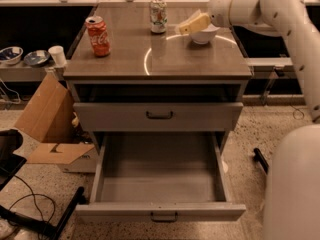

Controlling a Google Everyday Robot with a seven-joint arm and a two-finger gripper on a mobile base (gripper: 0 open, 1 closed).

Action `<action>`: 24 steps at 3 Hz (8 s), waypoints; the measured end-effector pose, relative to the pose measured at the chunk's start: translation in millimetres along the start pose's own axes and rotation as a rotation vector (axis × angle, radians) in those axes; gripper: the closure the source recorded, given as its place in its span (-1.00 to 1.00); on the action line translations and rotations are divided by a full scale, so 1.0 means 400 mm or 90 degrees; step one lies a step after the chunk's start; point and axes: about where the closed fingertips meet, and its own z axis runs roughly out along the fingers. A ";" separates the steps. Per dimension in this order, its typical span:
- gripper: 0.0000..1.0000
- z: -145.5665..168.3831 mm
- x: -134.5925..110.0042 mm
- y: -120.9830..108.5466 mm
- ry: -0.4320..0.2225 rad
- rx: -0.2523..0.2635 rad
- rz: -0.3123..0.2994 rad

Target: Place 7up can into middle drawer

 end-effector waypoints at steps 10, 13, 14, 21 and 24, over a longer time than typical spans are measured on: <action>0.41 0.494 0.058 -0.106 -0.080 0.125 0.247; 1.00 0.370 -0.045 -0.056 -0.042 0.029 0.241; 1.00 0.292 -0.033 0.012 0.030 -0.042 0.272; 1.00 -0.432 0.113 0.299 0.064 0.291 0.272; 1.00 -0.298 0.483 0.551 0.178 0.256 0.312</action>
Offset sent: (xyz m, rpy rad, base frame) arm 0.1323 0.0098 -0.0031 0.3991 0.1575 -0.2917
